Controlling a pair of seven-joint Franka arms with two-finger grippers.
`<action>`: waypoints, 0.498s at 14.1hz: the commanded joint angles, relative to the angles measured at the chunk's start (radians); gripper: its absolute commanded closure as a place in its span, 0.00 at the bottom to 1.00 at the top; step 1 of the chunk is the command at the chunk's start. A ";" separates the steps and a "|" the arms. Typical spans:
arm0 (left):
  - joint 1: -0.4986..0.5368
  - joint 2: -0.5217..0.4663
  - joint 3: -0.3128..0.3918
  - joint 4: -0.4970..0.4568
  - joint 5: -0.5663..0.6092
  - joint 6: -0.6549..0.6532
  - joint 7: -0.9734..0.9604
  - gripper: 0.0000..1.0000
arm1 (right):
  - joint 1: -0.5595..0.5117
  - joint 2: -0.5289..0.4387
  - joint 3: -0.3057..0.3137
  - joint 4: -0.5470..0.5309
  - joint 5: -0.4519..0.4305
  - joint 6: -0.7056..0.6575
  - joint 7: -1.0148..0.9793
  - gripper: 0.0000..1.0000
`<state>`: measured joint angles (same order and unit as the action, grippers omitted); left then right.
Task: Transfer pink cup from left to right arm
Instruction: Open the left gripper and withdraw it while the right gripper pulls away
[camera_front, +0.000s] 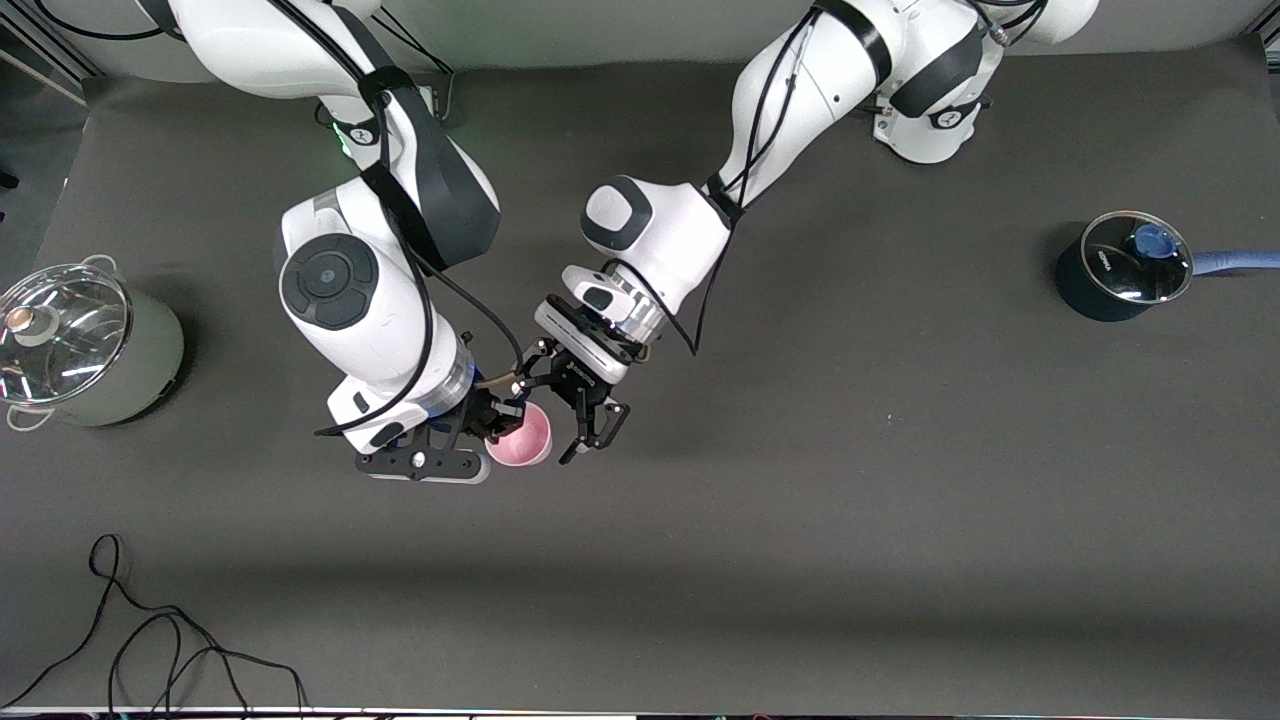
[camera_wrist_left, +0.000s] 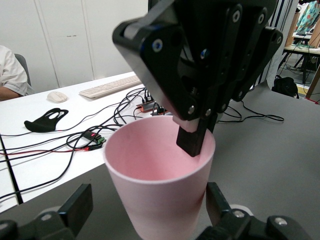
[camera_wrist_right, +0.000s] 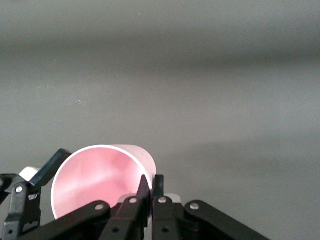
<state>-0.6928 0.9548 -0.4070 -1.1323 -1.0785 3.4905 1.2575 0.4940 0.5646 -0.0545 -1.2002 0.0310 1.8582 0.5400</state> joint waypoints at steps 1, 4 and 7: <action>0.036 -0.079 0.022 -0.105 -0.007 0.016 -0.006 0.00 | -0.009 -0.002 -0.008 0.021 -0.014 -0.019 -0.034 1.00; 0.108 -0.171 0.022 -0.240 -0.003 0.012 -0.001 0.00 | -0.049 -0.006 -0.011 0.018 -0.013 -0.027 -0.098 1.00; 0.170 -0.238 0.022 -0.334 0.000 -0.014 0.002 0.00 | -0.103 -0.023 -0.011 0.008 -0.014 -0.056 -0.199 1.00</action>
<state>-0.5588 0.8170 -0.3903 -1.3254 -1.0772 3.4973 1.2604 0.4239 0.5620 -0.0700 -1.1893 0.0285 1.8387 0.4118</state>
